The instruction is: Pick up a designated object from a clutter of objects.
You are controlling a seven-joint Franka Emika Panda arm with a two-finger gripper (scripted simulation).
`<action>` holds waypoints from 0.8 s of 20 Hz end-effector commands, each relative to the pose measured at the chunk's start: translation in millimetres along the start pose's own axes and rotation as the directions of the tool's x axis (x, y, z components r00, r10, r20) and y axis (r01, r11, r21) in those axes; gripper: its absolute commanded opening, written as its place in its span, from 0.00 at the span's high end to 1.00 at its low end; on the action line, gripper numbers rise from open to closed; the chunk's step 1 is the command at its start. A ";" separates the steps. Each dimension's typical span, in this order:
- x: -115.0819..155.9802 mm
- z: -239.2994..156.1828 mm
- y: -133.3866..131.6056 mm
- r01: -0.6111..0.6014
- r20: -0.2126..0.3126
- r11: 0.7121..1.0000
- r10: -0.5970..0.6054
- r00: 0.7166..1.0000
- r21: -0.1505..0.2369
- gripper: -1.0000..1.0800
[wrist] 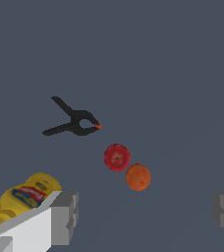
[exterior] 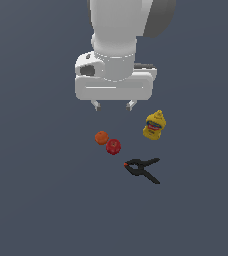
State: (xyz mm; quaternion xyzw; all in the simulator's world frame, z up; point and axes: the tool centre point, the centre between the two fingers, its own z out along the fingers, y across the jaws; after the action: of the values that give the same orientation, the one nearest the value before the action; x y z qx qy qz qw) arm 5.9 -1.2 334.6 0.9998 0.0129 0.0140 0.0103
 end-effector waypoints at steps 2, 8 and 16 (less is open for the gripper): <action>-0.1 0.3 0.0 0.001 0.001 1.000 -0.001 1.000 0.000 0.04; -4.8 10.3 -1.7 0.033 0.035 0.999 -0.032 0.999 -0.004 0.04; -5.8 14.9 -1.3 0.039 0.040 0.999 -0.039 0.998 -0.004 0.04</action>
State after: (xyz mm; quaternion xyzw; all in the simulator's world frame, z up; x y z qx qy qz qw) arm 0.6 0.3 321.8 0.9994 0.0319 -0.0060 0.0134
